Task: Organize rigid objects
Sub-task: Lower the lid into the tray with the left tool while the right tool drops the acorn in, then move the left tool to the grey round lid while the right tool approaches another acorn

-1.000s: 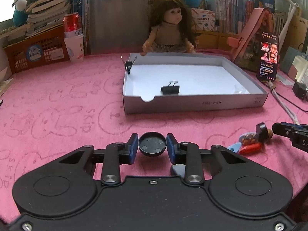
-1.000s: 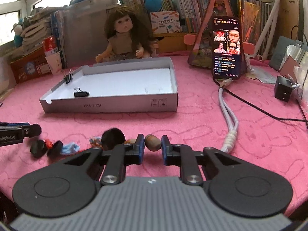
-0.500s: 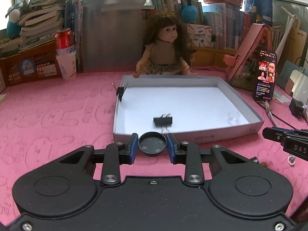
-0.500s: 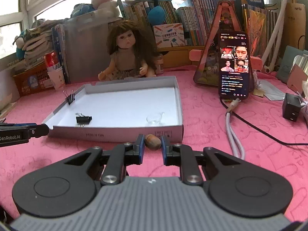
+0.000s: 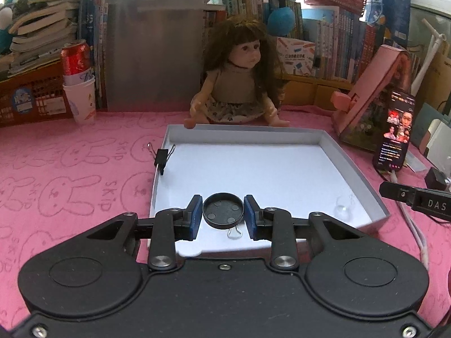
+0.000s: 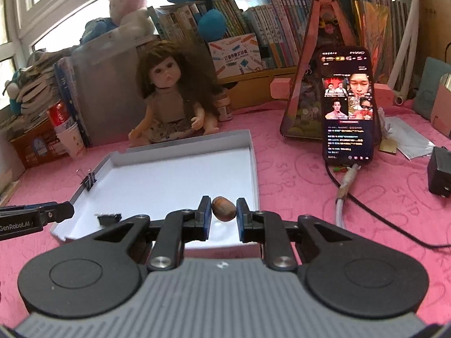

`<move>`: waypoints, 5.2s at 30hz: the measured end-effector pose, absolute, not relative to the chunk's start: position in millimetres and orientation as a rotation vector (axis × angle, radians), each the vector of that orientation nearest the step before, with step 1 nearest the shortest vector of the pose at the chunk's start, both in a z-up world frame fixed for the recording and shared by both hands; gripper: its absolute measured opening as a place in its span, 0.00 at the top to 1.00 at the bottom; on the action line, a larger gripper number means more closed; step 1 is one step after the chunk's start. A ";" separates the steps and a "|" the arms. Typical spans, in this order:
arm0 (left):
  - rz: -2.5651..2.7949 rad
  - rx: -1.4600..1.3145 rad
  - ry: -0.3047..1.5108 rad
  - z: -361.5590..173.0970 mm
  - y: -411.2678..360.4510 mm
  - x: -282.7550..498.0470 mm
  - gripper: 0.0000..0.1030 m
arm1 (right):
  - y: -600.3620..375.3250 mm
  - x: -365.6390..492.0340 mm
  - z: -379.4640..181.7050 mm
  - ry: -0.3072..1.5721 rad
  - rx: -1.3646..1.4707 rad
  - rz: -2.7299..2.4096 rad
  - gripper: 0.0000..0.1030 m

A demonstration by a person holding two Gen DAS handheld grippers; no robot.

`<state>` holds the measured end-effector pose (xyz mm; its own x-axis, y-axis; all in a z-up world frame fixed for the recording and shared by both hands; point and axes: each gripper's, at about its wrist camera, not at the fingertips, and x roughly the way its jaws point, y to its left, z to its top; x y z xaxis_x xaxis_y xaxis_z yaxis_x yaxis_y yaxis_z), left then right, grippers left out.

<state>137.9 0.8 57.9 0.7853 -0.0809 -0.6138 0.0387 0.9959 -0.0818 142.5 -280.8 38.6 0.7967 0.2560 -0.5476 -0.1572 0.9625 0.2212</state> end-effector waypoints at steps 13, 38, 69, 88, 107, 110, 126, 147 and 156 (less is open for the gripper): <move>-0.054 -0.114 0.805 44.9 4.5 213.0 0.71 | -278.0 213.0 31.4 0.791 0.222 0.255 0.78; -0.046 -0.047 0.868 12.8 -10.0 243.8 0.71 | -251.0 240.3 7.8 0.886 0.130 0.255 0.78; -0.154 0.016 0.710 47.1 -13.7 163.2 0.33 | -253.5 175.6 38.0 0.658 0.053 0.305 0.21; -0.224 0.017 0.647 40.1 -20.4 66.8 0.29 | -253.5 76.1 34.9 0.494 -0.021 0.375 0.14; -0.214 0.027 0.599 24.3 -10.7 24.1 0.26 | -267.1 43.4 7.1 0.509 0.010 0.339 0.14; -0.213 0.026 0.601 22.7 -8.9 21.0 0.26 | -269.4 40.5 4.9 0.513 0.012 0.330 0.14; -0.172 0.057 0.620 9.8 -2.3 4.8 0.26 | -272.6 24.7 -11.5 0.552 -0.001 0.303 0.14; -0.193 0.036 0.658 2.2 -1.5 -7.0 0.59 | -267.1 22.1 -12.9 0.526 -0.089 0.288 0.37; -0.174 0.049 0.659 -8.3 -11.8 -3.2 0.59 | -258.9 28.3 -16.6 0.542 -0.103 0.309 0.55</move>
<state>-3.2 -11.8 -8.3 0.7765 -0.1450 -0.6133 0.1761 0.9843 -0.0096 28.3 -258.9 -16.6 0.8121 0.2614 -0.5217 -0.3156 0.9488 -0.0159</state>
